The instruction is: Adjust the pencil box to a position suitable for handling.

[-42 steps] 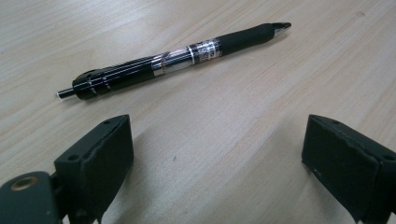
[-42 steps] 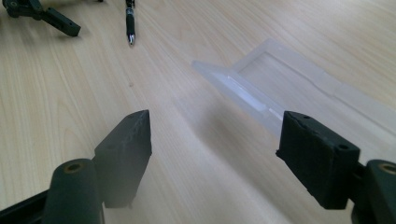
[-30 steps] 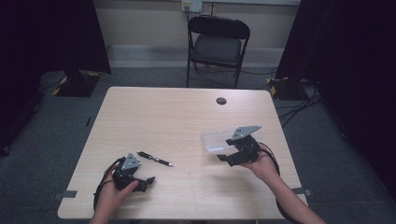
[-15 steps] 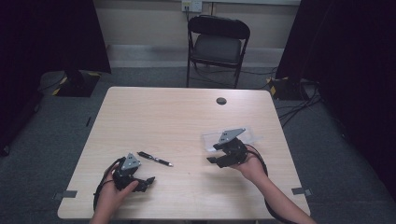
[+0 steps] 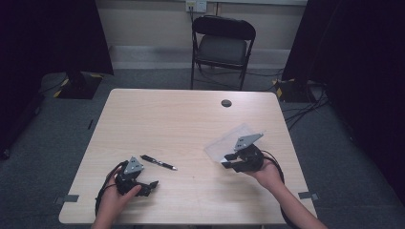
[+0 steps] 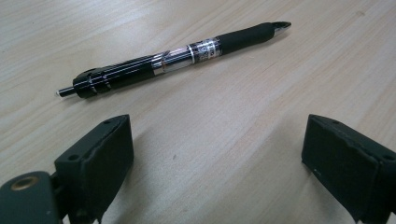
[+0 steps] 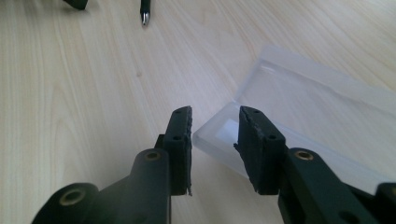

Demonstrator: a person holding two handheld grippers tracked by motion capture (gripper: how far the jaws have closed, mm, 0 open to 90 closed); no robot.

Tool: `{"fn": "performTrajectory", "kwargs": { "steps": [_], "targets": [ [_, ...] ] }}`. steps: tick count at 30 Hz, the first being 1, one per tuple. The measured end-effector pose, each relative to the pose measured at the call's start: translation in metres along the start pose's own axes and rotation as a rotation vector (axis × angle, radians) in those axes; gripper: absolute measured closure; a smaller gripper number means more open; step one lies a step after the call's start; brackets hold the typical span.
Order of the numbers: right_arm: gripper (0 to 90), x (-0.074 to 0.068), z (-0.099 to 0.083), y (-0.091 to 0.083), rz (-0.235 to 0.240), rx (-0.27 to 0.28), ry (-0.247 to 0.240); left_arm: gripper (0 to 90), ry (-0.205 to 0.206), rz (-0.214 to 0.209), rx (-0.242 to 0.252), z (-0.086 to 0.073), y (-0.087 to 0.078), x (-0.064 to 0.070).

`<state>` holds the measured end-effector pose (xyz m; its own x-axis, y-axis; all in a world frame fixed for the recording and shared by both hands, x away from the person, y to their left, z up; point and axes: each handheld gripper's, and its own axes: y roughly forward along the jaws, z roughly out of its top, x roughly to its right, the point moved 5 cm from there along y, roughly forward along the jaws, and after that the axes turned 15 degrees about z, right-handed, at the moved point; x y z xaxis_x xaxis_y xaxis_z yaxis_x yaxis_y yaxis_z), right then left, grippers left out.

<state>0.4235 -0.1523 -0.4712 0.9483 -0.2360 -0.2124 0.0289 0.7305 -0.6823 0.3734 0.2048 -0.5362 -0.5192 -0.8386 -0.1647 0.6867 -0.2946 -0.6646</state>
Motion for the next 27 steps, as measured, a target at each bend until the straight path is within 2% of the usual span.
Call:
{"fn": "performTrajectory", "kwargs": {
  "steps": [2,3,5,6,7,12,13,17,18,27],
  "targets": [
    [63.3,-0.002,-0.014,-0.011,-0.008,-0.007,0.015,8.9,0.001,0.000,0.001,0.000,0.000,0.000],
    [63.3,-0.002,-0.014,-0.011,-0.008,-0.007,0.015,8.9,0.000,0.000,0.001,0.000,0.000,0.000],
    [59.1,-0.004,-0.027,-0.022,-0.023,-0.010,0.034,9.0,0.001,0.001,0.002,0.000,0.000,0.000],
    [59.1,-0.004,-0.027,-0.022,-0.023,-0.010,0.034,8.9,0.001,0.001,0.002,0.000,0.000,0.000],
    [54.9,-0.005,-0.033,-0.029,-0.033,-0.005,0.048,8.9,0.001,0.002,0.001,0.000,0.000,0.000],
    [47.4,-0.008,-0.036,-0.039,-0.062,0.026,0.065,9.0,0.000,0.002,0.001,0.000,0.000,0.000],
    [43.7,-0.010,-0.033,-0.039,-0.062,0.041,0.072,9.0,0.000,0.002,0.001,0.000,0.000,0.000],
    [41.7,-0.015,-0.029,-0.033,-0.055,0.047,0.061,9.0,-0.004,0.003,0.004,0.000,0.000,0.000],
    [39.5,-0.018,-0.026,-0.027,-0.052,0.044,0.053,9.0,0.001,0.003,0.002,0.000,-0.001,0.000],
    [39.4,-0.027,-0.029,-0.005,-0.017,0.050,0.061,9.0,0.001,0.003,0.002,0.000,-0.001,0.000]
  ]
}}
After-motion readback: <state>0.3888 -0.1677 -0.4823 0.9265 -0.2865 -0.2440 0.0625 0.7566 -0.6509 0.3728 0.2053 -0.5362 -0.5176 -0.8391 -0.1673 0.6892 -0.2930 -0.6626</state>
